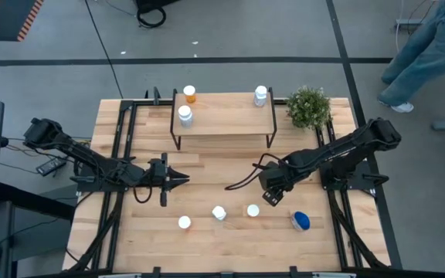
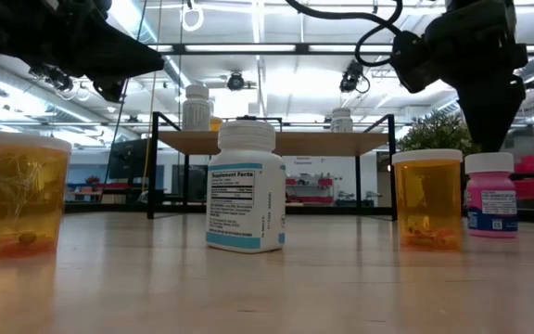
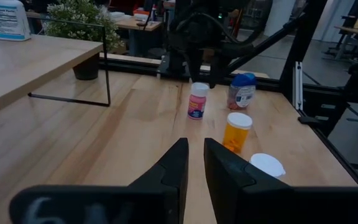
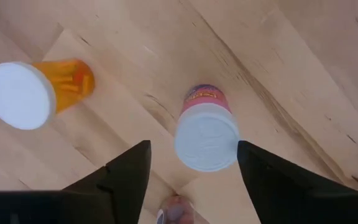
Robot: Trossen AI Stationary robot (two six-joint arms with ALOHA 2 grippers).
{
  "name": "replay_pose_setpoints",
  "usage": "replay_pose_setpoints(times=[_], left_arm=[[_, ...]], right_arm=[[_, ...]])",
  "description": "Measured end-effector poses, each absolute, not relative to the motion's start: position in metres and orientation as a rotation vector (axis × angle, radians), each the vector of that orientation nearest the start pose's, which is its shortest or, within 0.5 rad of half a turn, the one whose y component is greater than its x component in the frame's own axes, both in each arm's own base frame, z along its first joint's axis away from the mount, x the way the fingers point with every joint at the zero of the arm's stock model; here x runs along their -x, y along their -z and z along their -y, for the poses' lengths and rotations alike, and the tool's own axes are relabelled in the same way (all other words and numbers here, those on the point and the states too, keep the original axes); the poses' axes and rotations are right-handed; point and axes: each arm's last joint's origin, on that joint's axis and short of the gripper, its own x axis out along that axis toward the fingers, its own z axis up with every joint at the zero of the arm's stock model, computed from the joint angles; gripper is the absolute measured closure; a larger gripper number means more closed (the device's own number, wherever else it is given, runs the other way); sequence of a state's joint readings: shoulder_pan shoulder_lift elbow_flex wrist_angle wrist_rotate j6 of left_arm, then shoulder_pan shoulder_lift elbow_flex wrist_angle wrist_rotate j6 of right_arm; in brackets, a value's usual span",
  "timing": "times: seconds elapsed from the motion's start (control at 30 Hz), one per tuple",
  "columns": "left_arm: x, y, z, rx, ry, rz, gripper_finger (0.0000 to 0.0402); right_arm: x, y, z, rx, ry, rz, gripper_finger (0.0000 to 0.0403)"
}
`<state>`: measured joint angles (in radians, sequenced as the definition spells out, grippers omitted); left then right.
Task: Pick and place medicine bottles onto shelf by color
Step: Put the pink pill bottle on the shelf
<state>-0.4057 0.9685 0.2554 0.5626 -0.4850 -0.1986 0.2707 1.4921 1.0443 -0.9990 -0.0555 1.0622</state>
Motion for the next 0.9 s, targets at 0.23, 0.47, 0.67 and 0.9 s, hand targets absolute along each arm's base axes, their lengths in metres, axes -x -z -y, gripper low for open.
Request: replay_pose_setpoints(times=[0.23, 0.47, 0.67, 0.9], left_arm=[[-0.177, -0.192, 0.061, 0.134, -0.093, -0.128, 0.0351], [-0.177, -0.192, 0.062, 0.137, -0.09, -0.128, 0.0344], [-0.177, -0.192, 0.062, 0.138, -0.09, -0.128, 0.0345], [-0.177, -0.192, 0.062, 0.14, -0.09, -0.128, 0.0351]], right_arm=[[-0.247, -0.219, -0.069, -0.68, 0.556, -1.406, 0.0123], [-0.244, -0.214, -0.068, -0.687, 0.603, -1.403, 0.0126], [-0.247, -0.214, -0.068, -0.714, 0.604, -1.378, 0.0127], [-0.25, -0.207, -0.069, -0.711, 0.624, -1.398, 0.0127]])
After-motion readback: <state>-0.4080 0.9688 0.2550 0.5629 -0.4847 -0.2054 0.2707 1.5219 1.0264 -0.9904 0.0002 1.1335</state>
